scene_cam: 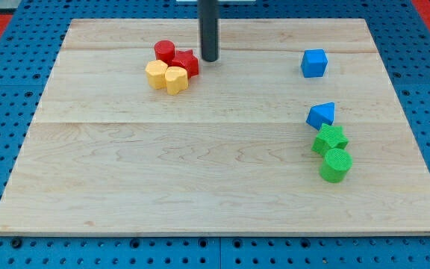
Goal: Move the blue cube above the triangle
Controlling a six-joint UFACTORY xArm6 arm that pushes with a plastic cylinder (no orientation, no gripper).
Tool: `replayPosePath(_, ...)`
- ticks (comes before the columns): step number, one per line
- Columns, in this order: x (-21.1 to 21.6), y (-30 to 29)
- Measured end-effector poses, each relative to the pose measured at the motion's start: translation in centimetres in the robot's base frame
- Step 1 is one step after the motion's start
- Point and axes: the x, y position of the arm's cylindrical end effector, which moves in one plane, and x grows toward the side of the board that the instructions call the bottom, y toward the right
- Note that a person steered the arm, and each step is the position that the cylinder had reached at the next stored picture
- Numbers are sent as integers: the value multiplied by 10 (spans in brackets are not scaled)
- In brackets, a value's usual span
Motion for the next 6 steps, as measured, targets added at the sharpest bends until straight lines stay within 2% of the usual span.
replayPosePath(1,-13,97)
replayPosePath(2,-9,162)
replayPosePath(4,32,160)
replayPosePath(5,22,143)
replayPosePath(6,34,130)
